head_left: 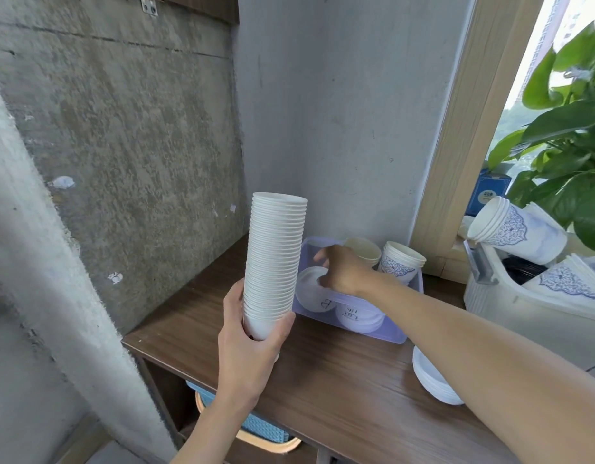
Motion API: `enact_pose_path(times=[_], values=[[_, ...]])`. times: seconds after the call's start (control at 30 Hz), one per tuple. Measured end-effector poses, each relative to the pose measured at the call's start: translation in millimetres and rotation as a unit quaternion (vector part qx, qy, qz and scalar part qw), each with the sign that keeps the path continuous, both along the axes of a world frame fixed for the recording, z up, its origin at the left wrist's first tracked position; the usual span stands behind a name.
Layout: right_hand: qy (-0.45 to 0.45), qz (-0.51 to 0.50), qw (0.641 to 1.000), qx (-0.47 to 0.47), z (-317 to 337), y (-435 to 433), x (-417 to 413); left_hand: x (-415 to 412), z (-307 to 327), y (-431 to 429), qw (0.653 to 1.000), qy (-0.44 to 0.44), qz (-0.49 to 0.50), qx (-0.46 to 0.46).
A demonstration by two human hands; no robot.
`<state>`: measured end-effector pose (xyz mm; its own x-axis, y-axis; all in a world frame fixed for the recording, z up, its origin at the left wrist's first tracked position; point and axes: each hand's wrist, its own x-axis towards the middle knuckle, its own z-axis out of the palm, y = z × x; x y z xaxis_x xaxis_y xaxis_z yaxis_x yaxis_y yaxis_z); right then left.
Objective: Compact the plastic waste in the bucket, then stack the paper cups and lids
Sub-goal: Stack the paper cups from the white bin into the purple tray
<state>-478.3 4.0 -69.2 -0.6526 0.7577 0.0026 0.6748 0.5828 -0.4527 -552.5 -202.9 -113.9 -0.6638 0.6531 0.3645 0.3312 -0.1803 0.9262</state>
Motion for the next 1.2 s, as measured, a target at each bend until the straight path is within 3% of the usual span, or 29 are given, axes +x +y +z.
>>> enact_pose_path(times=[0.57,0.67,0.93,1.2], values=[[0.222,-0.057,0.965,0.129,50,-29,60,4,3,-1,1.000,0.018,0.000,0.008],[0.206,-0.061,0.968,0.127,61,-38,94,2,-1,1,1.000,0.022,-0.002,0.015],[0.049,-0.093,0.990,0.090,51,-68,175,15,-5,2,0.999,0.032,-0.032,0.016],[0.037,-0.141,0.985,0.098,25,-73,208,35,-11,4,0.998,0.046,-0.047,0.005]])
